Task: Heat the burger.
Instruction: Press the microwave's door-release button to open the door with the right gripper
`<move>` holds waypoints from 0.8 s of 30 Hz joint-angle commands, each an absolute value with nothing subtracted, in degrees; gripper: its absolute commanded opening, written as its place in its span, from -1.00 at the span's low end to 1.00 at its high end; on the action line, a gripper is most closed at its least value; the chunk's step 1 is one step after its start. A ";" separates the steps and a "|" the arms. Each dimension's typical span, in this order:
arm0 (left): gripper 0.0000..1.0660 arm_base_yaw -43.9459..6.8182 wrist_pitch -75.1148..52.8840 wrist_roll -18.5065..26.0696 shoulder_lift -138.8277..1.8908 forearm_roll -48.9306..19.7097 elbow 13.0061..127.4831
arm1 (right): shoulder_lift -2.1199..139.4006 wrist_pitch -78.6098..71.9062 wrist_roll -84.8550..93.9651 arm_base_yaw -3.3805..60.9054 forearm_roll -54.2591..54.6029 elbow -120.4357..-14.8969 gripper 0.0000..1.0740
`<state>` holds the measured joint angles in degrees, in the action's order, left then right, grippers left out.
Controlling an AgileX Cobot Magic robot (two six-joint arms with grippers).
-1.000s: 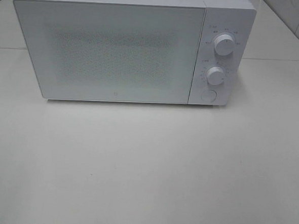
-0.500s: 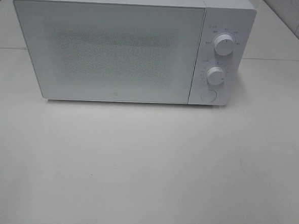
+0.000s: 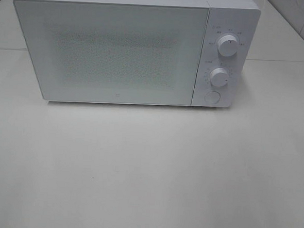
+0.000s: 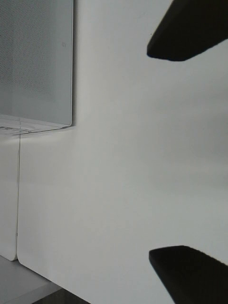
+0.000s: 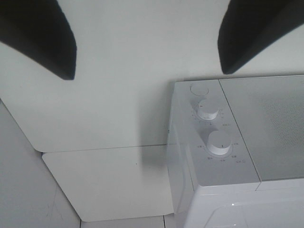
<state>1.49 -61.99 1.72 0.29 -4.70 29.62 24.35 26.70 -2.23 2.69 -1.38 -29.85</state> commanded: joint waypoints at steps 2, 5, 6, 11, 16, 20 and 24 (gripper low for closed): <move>0.84 1.60 -61.36 1.83 0.97 -5.16 29.62 | 31.17 21.03 -1.95 2.69 -1.38 -30.25 0.30; 0.84 1.60 -61.36 1.83 0.97 -5.16 29.62 | 36.21 17.99 -2.18 2.69 -1.38 -30.19 0.25; 0.84 1.60 -61.36 1.83 0.97 -5.16 29.62 | 37.76 16.62 -2.12 2.69 -1.38 -30.08 0.23; 0.84 1.60 -61.36 1.83 0.97 -5.16 29.62 | 44.00 8.14 -3.27 2.69 -1.38 -27.73 0.09; 0.84 1.60 -61.36 1.83 0.97 -5.16 29.62 | 48.70 -1.38 -8.08 2.69 -1.38 -24.06 -0.24; 0.84 1.60 -61.36 1.83 0.97 -5.16 29.62 | 51.28 -10.60 -20.40 2.69 -1.43 -20.23 -0.72; 0.84 1.60 -61.36 1.83 0.97 -5.16 29.62 | 52.60 -15.93 -28.59 2.69 -1.95 -17.76 -0.92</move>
